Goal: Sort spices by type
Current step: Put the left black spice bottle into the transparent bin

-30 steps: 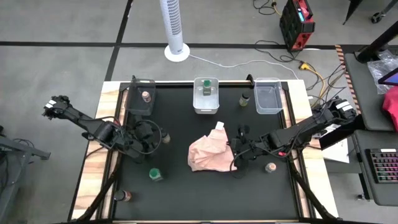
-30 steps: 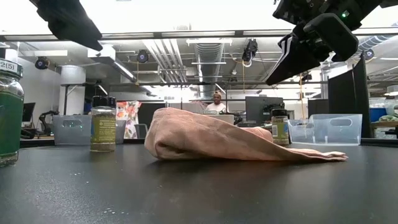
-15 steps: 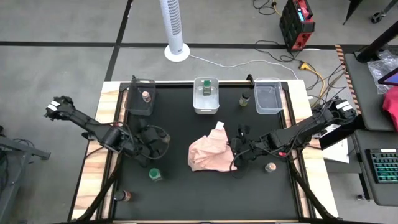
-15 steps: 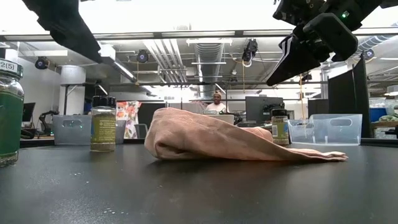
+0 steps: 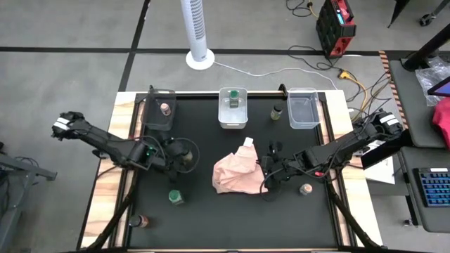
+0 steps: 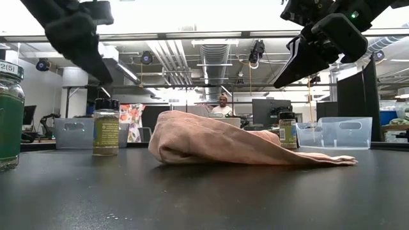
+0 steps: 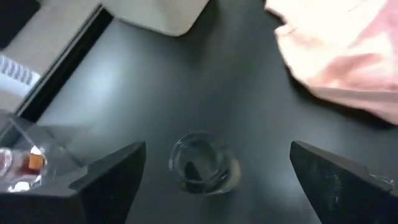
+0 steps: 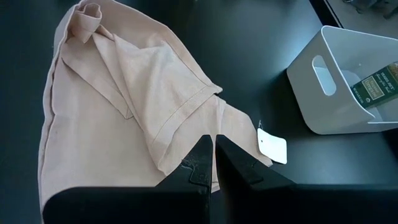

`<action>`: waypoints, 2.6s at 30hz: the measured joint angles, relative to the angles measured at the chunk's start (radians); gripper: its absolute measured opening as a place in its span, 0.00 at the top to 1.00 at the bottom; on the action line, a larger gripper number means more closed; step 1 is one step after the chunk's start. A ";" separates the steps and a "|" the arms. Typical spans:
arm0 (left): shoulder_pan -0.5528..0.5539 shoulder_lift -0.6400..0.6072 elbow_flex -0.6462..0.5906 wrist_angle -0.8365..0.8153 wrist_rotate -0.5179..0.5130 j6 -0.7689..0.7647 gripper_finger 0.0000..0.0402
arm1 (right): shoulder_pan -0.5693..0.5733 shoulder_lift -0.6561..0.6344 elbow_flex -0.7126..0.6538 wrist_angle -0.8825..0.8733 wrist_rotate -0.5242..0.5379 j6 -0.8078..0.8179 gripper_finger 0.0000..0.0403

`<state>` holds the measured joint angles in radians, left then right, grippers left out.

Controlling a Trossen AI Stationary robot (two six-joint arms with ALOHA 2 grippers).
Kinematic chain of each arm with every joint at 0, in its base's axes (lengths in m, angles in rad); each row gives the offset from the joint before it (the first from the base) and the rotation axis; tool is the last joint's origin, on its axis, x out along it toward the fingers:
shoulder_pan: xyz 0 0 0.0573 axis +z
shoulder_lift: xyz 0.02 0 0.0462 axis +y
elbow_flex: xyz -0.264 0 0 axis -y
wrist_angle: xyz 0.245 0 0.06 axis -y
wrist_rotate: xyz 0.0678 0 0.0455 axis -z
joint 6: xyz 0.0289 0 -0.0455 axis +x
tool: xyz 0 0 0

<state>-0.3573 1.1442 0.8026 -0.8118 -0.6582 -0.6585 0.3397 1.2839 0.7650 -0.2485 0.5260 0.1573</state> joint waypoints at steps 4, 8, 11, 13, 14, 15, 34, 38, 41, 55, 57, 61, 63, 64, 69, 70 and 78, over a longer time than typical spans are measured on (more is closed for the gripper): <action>0.029 -0.048 -0.062 0.042 0.058 0.018 0.07 | 0.000 0.000 0.000 0.000 0.000 -0.001 0.97; 0.049 -0.101 -0.137 0.151 0.089 0.061 0.08 | 0.000 0.000 0.000 0.000 0.000 -0.001 0.97; 0.069 -0.124 -0.191 0.231 0.104 0.090 0.08 | 0.000 0.000 0.000 0.000 0.001 -0.001 0.97; 0.086 -0.129 -0.221 0.253 0.103 0.095 0.08 | 0.000 0.000 0.000 0.000 0.001 -0.001 0.97; 0.094 -0.130 -0.236 0.263 0.103 0.096 0.08 | 0.000 0.000 0.000 0.000 0.001 -0.001 0.97; 0.102 -0.130 -0.251 0.276 0.102 0.098 0.08 | 0.000 0.000 0.000 0.000 0.001 -0.001 0.97; 0.120 -0.095 -0.334 0.471 0.072 0.153 0.30 | 0.000 0.000 0.000 0.005 0.001 0.007 0.97; 0.120 -0.079 -0.334 0.472 0.064 0.151 0.46 | 0.000 0.000 -0.001 0.007 0.001 0.007 0.97; 0.120 -0.068 -0.332 0.483 0.057 0.149 0.53 | 0.000 0.000 -0.001 0.009 0.001 0.007 0.97; 0.112 -0.058 -0.266 0.507 0.056 0.192 0.53 | 0.000 0.000 -0.007 0.031 0.001 0.026 0.97; 0.111 -0.058 -0.234 0.503 0.054 0.224 0.53 | 0.000 0.000 -0.011 0.055 0.001 0.027 0.97; 0.109 -0.058 -0.165 0.505 0.052 0.289 0.52 | 0.000 0.000 -0.018 0.110 0.000 0.026 0.97; 0.108 -0.056 -0.130 0.505 0.051 0.316 0.52 | 0.000 0.000 -0.023 0.140 0.000 0.025 0.97; 0.107 -0.054 -0.115 0.506 0.050 0.331 0.52 | 0.000 0.000 -0.027 0.162 0.001 0.021 0.97; 0.100 -0.034 -0.061 0.528 0.049 0.390 0.52 | 0.000 0.000 -0.043 0.257 0.000 -0.018 0.97; 0.099 -0.030 -0.056 0.538 0.048 0.399 0.52 | 0.000 0.000 -0.046 0.274 0.000 -0.024 0.97; 0.099 0.044 -0.045 0.649 0.047 0.416 0.52 | 0.000 0.000 -0.050 0.365 -0.001 -0.053 0.76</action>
<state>-0.2584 1.1886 0.7573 -0.1631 -0.6108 -0.2427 0.3397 1.2839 0.7146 0.1165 0.5249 0.1038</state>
